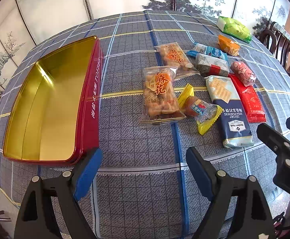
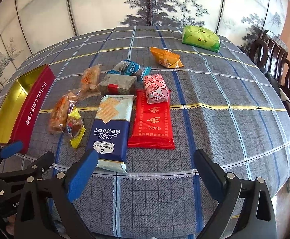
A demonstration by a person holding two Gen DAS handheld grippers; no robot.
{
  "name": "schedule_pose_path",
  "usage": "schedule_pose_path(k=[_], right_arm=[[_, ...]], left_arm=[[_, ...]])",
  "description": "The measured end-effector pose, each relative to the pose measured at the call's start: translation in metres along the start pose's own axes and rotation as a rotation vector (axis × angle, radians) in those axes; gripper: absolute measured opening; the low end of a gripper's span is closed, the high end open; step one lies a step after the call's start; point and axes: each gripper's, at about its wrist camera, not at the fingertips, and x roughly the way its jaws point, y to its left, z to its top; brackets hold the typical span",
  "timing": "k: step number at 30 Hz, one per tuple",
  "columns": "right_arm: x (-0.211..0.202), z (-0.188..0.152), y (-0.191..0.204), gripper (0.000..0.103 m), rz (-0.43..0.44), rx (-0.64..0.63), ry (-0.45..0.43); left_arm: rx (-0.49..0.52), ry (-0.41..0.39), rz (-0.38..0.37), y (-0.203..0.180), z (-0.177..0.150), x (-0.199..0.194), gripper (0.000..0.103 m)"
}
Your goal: Organize snacks
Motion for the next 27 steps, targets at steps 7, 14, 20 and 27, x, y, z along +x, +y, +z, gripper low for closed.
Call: schedule_pose_path(k=[7, 14, 20, 27], right_arm=[[0.000, -0.001, -0.005, 0.095, 0.006, 0.022, 0.001], [0.001, 0.000, -0.007, 0.095, 0.005, 0.030, -0.001], [0.002, 0.002, -0.007, 0.093, -0.002, 0.026, 0.000], [0.013, 0.020, -0.017, 0.087, 0.031, 0.042, 0.011]], left_arm=[[0.002, 0.002, 0.003, 0.000, 0.000, 0.000, 0.084], [0.012, -0.005, -0.001, -0.002, 0.001, -0.001, 0.084], [0.001, 0.000, -0.019, 0.000, 0.005, 0.001, 0.084], [0.009, -0.042, -0.052, 0.000, 0.020, -0.004, 0.084]])
